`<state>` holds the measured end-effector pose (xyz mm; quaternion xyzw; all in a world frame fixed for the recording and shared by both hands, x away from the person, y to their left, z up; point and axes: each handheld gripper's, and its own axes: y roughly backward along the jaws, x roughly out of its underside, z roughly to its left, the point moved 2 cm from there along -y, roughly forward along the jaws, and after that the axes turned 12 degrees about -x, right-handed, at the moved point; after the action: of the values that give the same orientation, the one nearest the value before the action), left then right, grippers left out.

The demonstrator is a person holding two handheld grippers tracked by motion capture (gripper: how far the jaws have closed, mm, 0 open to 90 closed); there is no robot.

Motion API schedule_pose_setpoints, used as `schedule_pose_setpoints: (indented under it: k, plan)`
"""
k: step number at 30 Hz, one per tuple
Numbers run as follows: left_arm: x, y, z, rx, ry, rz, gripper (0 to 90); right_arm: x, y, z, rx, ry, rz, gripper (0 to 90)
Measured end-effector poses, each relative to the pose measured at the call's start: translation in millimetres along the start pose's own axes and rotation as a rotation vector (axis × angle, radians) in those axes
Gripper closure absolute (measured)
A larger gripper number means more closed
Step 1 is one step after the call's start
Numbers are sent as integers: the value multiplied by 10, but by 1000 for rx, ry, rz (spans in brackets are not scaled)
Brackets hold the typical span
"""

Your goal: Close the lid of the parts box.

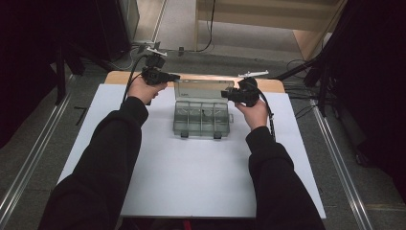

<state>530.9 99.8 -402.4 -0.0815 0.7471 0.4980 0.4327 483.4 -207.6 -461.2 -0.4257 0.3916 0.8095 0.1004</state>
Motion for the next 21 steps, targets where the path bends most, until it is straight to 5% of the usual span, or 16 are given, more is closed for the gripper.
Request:
schedule_pose_setpoints:
  k: [12, 21]
  plan:
    - [2, -9, -16, 11, 0, 15, 860, 4, 74, -15, -25, -33, 0, 380]
    - [-14, 11, -44, 17, -6, 2, 859, 53, 185, 21, -98, -65, 9, 345]
